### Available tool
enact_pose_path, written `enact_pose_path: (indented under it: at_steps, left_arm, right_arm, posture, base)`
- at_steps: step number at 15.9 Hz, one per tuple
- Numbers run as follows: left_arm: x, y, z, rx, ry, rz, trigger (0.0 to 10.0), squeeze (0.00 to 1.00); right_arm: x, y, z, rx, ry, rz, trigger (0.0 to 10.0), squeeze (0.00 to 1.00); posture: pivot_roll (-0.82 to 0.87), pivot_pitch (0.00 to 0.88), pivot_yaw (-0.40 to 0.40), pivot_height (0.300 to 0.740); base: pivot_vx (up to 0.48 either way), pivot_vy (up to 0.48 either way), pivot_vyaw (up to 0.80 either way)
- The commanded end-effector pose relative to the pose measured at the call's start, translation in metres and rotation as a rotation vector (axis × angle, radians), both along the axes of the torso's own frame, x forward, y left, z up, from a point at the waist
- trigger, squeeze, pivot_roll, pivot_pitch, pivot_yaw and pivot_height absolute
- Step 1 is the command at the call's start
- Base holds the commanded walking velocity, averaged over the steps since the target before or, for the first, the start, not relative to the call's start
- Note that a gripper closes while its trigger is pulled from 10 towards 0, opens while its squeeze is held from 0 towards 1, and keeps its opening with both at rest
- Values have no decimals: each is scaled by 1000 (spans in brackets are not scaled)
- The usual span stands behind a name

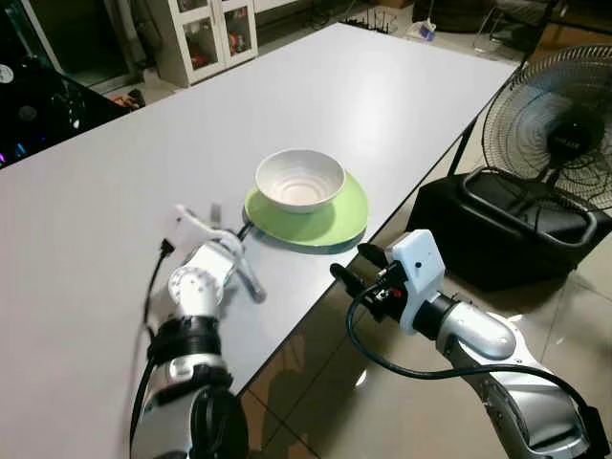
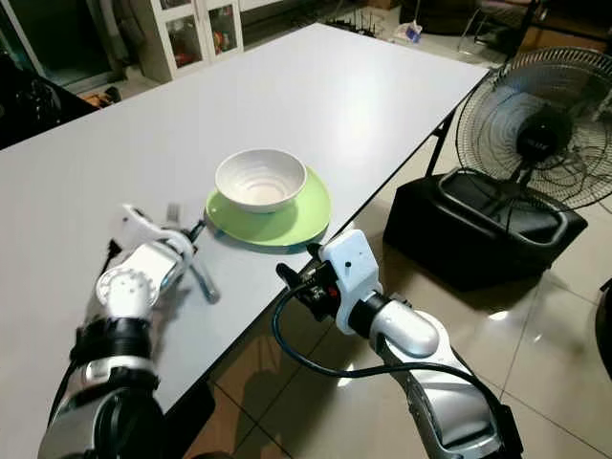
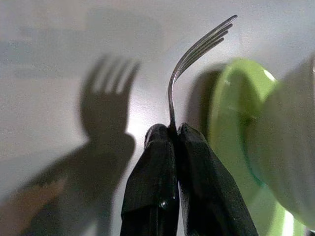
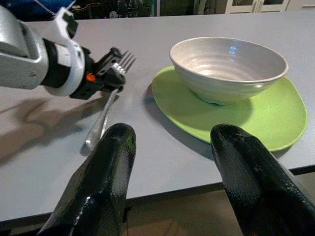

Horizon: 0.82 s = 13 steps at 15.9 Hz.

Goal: Setting the table

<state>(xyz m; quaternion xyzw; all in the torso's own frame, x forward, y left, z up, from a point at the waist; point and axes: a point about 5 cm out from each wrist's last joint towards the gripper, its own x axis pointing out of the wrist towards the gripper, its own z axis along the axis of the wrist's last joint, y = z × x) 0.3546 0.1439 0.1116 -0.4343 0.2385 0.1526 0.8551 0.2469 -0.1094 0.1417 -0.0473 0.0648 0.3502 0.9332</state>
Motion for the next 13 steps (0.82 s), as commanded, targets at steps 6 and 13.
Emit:
enact_pose_path:
  at_steps: [6, 13]
  left_arm:
    - [9, -35, 4, -96, -16, -98, 10000, 0]
    - [10, -30, -2, -45, 23, -66, 10000, 1000]
  right_arm:
    - [-1, -3, 2, -30, -18, -14, 10000, 0]
    - [0, -3, 2, -35, -22, -16, 10000, 0]
  posture:
    - [24, 0, 88, 740]
    - [21, 0, 89, 740]
  base:
    - [0, 0, 0]
    - [0, 0, 0]
